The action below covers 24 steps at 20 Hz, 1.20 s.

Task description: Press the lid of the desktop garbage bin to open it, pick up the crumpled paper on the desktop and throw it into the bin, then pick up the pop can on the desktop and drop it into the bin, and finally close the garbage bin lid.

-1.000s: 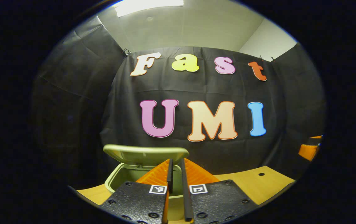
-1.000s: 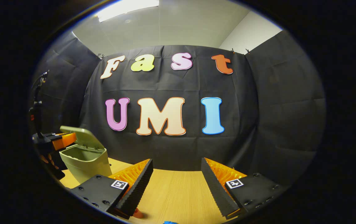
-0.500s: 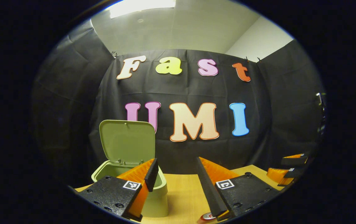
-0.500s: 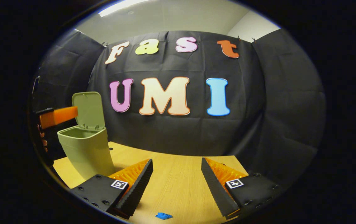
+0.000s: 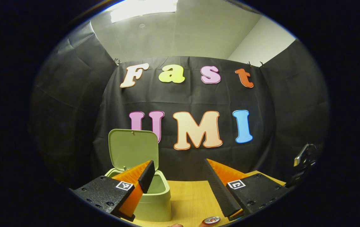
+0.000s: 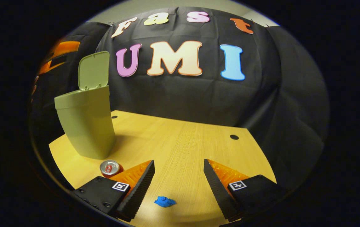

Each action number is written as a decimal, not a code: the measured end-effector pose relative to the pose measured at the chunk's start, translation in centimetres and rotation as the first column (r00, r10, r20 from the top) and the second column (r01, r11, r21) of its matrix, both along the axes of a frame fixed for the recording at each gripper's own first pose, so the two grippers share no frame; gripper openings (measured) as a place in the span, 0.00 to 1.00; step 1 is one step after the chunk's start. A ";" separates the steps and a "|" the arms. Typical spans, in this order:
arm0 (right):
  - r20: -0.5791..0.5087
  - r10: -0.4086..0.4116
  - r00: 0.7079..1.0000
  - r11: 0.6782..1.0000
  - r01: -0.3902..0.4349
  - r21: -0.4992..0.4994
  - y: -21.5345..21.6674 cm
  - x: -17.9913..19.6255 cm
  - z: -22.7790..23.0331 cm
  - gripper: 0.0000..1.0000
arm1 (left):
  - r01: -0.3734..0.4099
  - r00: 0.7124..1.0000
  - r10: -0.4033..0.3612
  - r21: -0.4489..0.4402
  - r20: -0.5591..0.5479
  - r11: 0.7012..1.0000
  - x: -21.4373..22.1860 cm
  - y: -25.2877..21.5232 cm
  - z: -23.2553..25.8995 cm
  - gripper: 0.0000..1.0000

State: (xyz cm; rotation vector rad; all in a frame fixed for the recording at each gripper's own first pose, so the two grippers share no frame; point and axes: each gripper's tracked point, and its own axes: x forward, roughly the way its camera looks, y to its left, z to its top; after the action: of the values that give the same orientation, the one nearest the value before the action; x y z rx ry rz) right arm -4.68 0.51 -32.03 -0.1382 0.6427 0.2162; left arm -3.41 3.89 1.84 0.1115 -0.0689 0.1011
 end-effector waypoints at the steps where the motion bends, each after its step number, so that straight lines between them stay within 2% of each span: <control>1: -0.030 0.002 1.000 1.000 -0.002 -0.010 -0.1 -0.6 -1.3 0.98 | -0.004 1.000 0.004 0.003 0.005 1.000 0.0 0.2 0.3 0.93; 6: -0.157 0.029 0.987 0.999 -0.035 -0.040 -0.2 -3.2 -6.5 0.99 | -0.022 1.000 0.022 0.013 0.006 1.000 -0.4 1.0 0.6 0.93; 15: -0.369 0.048 0.928 0.998 -0.063 -0.030 -0.1 -7.8 -13.1 0.98 | -0.057 0.998 0.058 0.039 -0.021 0.998 -1.1 2.5 0.1 0.93; 16: -0.381 0.050 0.923 0.997 -0.066 -0.028 -0.1 -8.1 -13.4 0.93 | -0.060 0.998 0.061 0.041 -0.020 0.997 -1.2 2.6 0.0 0.93; 19: -0.391 0.049 0.919 0.998 -0.058 -0.012 0.0 -8.3 -13.5 0.48 | -0.063 0.998 0.064 0.039 -0.017 0.997 -1.1 2.6 0.2 0.93; 21: -0.404 0.054 0.913 0.998 -0.056 0.008 0.2 -8.6 -13.3 0.31 | -0.063 0.998 0.064 0.040 -0.017 0.997 -1.1 2.6 0.2 0.93; 24: -0.368 0.045 0.929 0.999 -0.042 0.015 0.1 -7.7 -12.1 0.31 | -0.064 0.998 0.064 0.043 -0.014 0.997 -1.2 2.8 0.3 0.93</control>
State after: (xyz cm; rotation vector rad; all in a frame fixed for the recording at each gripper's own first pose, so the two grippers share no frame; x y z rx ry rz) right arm -12.39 0.59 -44.11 -0.1059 1.0141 0.2907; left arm -4.59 6.66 2.15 0.1574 -0.0518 0.1627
